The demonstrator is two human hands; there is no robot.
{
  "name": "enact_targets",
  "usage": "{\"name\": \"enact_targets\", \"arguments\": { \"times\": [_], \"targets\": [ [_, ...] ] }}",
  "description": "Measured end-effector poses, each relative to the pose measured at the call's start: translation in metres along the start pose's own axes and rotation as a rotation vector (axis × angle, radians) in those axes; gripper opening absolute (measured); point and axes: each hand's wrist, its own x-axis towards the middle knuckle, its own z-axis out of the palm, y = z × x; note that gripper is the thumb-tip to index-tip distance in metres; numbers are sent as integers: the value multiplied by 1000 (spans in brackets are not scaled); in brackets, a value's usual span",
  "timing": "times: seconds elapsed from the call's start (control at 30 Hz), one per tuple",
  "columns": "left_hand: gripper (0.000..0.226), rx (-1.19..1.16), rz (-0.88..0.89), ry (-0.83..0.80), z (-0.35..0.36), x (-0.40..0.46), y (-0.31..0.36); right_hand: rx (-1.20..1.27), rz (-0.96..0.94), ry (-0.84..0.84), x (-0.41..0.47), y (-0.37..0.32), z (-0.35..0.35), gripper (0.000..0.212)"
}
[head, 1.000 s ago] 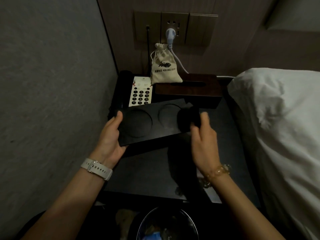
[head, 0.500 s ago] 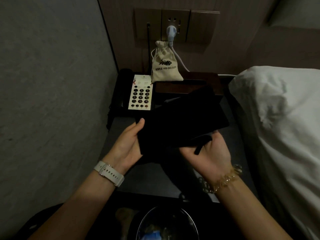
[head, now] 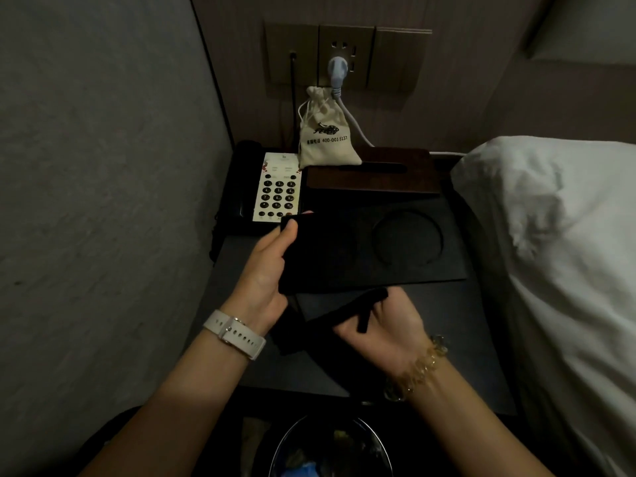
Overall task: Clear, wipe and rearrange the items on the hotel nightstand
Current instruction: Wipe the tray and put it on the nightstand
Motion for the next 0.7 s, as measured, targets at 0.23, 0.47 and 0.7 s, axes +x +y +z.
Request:
{"name": "enact_targets", "arguments": {
  "times": [0.23, 0.47, 0.7],
  "targets": [
    [31, 54, 6, 92, -6, 14, 8, -404, 37, 219, 13, -3, -9, 33],
    [23, -1, -53, 112, -14, 24, 6, -1269, -200, 446, 21, -21, -26, 33],
    [29, -46, -136, 64, -17, 37, 1, -1114, -549, 654, 10, -72, -45, 34]
  ]
}}
